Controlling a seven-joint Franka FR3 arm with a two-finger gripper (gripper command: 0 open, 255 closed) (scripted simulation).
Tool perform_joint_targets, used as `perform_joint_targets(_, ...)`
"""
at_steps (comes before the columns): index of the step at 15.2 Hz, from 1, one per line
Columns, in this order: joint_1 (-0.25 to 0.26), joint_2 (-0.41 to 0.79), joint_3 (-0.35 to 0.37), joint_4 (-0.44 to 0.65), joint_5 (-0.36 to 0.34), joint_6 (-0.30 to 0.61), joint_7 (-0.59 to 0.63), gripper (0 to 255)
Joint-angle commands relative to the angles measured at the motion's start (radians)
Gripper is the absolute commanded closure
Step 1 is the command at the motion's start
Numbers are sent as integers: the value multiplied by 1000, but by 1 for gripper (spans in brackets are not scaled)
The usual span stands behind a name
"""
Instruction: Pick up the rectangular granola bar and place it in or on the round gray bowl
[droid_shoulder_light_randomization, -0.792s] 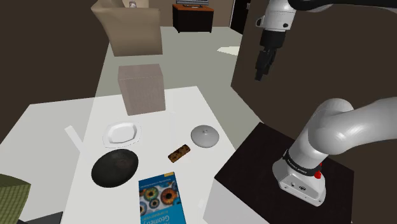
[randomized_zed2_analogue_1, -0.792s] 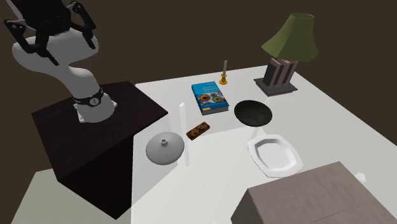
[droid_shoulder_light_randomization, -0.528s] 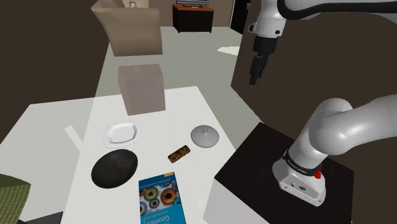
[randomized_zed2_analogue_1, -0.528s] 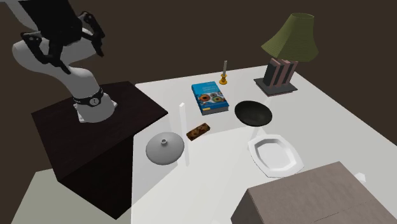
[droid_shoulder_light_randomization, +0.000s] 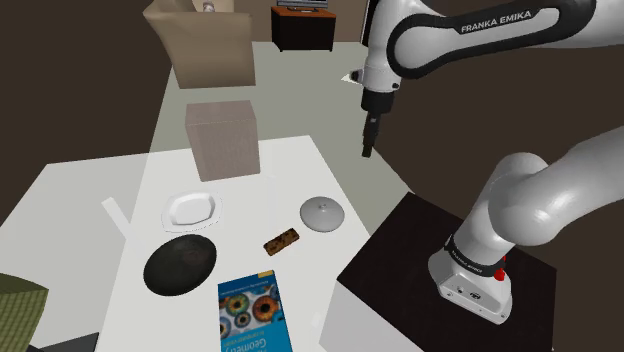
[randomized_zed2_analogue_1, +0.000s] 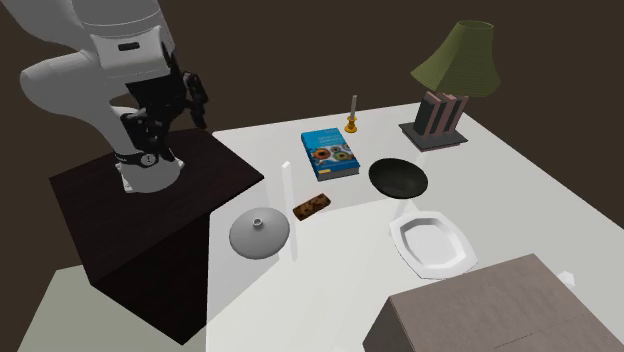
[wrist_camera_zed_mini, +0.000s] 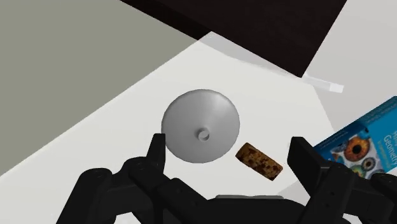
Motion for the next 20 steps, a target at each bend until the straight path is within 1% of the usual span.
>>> perform_joint_targets(1,27,63,8,-3,3,73,-43,0)
perform_joint_targets(7,99,260,35,7,11,274,-167,0)
perform_joint_targets(13,160,465,74,51,9,454,-280,0)
perform_joint_targets(17,194,602,105,95,-6,559,-343,0)
perform_joint_targets(20,217,704,129,134,-30,630,-381,0)
